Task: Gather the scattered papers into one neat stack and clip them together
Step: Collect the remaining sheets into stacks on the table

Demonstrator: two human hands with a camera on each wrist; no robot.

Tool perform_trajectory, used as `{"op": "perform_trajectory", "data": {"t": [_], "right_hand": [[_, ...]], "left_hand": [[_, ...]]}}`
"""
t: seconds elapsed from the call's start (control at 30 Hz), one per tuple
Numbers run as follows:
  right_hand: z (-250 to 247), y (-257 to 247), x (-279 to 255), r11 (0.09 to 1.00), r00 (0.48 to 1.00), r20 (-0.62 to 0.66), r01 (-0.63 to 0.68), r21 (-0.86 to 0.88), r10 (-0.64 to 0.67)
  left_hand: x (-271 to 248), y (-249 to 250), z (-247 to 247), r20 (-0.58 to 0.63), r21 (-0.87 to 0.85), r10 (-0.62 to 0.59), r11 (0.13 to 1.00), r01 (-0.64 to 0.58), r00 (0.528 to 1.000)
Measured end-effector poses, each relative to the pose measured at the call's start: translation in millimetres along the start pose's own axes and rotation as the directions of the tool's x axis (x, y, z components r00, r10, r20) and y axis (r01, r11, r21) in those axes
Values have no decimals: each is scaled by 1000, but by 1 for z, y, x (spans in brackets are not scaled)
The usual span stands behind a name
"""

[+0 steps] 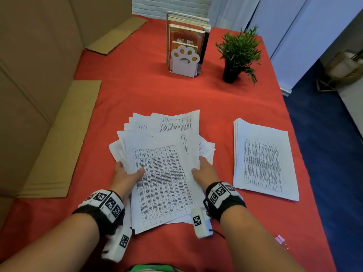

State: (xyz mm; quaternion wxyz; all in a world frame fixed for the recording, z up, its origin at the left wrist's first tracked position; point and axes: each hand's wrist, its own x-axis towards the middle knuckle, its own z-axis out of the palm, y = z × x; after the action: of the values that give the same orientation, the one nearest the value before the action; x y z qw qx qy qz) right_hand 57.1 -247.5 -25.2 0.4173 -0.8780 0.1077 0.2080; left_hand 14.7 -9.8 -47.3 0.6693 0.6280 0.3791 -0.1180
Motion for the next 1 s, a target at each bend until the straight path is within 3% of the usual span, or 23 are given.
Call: {"op": "perform_trajectory", "data": {"t": [0.07,0.13,0.2,0.3,0.43,0.53,0.7,0.83,1.0], "right_hand": [[7,0,-6,994,999,26,39,103,-42],[10,-2,-9,977,997,15,73,201,-78],[10,-2,-7,961,994,-81,86,264,-67],[7,3,0,952,958,-279,30,303,59],[16,1,4,877,979,-132,-75,475,156],[23,-9,3,901,992,-67,-65,430,103],[17,-9,6,948,970,-227,-16,317,92],[9,-1,7,941,954,-260,-55,335,148],[-4,14,6,973,932,-315,-119,199,178]], "left_hand": [[-5,4,1,48,80,23,996,-27,999],[-8,9,-4,15,219,115,969,-116,993],[-10,17,-13,-68,295,201,940,-173,977],[-8,24,-29,-141,317,243,930,-189,960],[-5,19,-39,-111,325,176,937,-132,978],[-4,15,-40,-76,297,145,948,-116,986],[1,18,-50,-100,269,146,956,-114,984],[6,21,-58,-152,319,166,941,-111,974],[5,22,-64,-222,337,190,935,-107,956]]}}
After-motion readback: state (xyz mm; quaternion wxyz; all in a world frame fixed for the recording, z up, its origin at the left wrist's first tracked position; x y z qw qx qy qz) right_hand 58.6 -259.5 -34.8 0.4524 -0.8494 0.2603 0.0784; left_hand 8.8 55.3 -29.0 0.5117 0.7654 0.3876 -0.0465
